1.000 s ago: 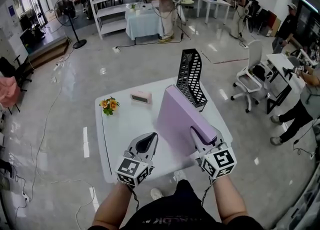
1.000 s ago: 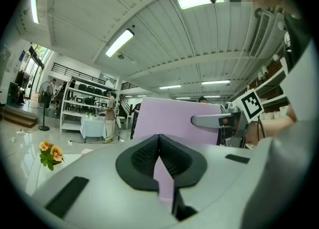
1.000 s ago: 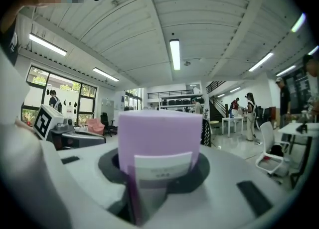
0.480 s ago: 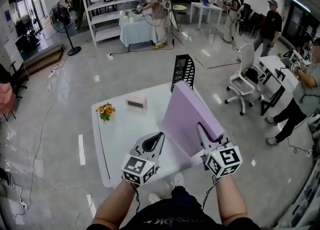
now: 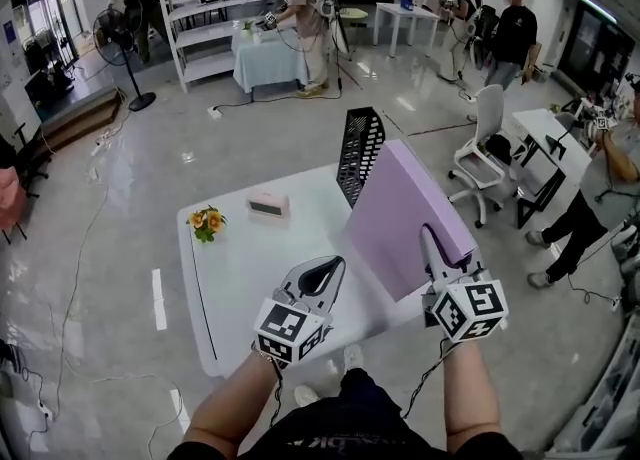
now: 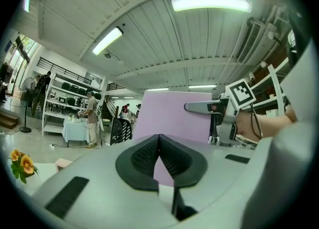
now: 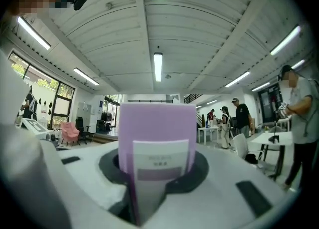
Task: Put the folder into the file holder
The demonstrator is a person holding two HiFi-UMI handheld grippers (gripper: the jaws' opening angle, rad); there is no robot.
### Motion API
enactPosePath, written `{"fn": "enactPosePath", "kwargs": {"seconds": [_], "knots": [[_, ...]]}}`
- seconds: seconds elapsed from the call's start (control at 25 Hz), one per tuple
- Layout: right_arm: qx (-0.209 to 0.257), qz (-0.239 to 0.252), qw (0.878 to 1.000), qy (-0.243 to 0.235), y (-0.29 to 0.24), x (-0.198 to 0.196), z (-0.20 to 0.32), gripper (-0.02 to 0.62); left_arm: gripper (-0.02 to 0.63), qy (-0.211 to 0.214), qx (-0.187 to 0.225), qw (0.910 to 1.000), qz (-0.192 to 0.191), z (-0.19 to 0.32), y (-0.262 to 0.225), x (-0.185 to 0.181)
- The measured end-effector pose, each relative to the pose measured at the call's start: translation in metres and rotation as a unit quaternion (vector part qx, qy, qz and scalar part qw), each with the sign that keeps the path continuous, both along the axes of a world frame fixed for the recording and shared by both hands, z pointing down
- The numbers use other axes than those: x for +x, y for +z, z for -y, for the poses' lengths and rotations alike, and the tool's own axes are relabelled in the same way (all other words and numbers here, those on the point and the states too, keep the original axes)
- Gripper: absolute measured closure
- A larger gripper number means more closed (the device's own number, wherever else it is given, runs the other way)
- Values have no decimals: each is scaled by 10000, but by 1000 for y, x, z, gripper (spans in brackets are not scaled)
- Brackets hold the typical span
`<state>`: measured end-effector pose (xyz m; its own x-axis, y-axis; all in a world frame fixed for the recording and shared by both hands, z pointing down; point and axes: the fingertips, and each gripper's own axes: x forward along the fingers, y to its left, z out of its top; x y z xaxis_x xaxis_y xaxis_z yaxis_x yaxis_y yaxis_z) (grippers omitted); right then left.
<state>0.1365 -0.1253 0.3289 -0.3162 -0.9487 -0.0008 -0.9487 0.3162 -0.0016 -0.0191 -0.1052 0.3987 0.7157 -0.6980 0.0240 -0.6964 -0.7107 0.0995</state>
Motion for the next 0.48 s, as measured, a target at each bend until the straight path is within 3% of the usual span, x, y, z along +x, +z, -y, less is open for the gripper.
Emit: {"fn": "enactPosePath", "kwargs": {"seconds": [0.48], "knots": [[437,-25,9984,346,-51,38,60,466,603,157,33,9998,67,40,-7,38]]}}
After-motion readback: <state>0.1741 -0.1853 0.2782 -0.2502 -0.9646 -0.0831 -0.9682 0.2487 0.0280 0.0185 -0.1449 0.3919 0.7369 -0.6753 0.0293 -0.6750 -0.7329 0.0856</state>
